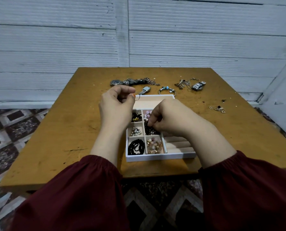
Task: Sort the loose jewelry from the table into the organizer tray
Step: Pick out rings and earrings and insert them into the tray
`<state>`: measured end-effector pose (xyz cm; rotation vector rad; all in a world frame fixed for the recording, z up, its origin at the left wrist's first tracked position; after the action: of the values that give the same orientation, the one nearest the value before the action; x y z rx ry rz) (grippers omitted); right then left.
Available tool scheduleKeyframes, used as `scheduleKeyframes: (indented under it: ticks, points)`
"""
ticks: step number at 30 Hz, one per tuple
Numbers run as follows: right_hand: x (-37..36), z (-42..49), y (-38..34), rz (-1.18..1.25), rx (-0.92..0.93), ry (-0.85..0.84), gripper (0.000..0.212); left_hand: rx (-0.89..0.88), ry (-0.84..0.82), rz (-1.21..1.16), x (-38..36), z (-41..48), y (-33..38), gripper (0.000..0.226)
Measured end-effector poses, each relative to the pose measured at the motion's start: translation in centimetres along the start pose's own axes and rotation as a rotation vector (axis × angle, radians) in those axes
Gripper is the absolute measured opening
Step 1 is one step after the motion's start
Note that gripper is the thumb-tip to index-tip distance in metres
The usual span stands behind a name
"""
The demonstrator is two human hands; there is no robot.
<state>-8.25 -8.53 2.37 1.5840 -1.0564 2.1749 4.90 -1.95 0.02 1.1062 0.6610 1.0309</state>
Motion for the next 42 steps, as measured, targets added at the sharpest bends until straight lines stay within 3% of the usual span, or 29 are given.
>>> scheduleKeyframes:
  ticks: [5,10,19,22,28,42]
  points:
    - [-0.4,-0.1,0.3,-0.035,0.019,-0.018,0.019,-0.008,-0.014,0.0,-0.1,-0.3,0.0,0.024]
    - [0.1,0.2,0.6,-0.03,0.038,0.112,0.013,0.001,-0.01,0.001,0.0,-0.3,0.0,0.024]
    - [-0.6,0.2,0.8,-0.132,0.062,0.085,0.006,0.005,-0.021,0.011,0.0,-0.6,0.2,0.023]
    - [-0.4,-0.1,1.2,-0.038,0.038,0.107,0.007,-0.005,-0.031,0.023,-0.1,-0.9,0.1,0.023]
    - [1.2,-0.6,3.8,0.294,-0.142,0.317,0.02,-0.015,-0.089,0.046,-0.7,-1.6,0.5,0.021]
    - [0.2,-3.7,8.8,0.501,-0.359,0.393,0.023,0.002,-0.436,0.062,-1.4,-5.8,1.4,0.023]
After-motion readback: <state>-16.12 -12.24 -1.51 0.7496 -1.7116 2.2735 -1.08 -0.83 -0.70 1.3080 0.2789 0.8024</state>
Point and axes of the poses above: each hand's wrist, its own z-axis towards the middle knuckle, its own x-axis out of the back of the hand, y = z × x, the point moved 2 cm from there along z, towards the middle knuckle, and after that the axes turned 12 degrees about y, right-handed, at the moved point
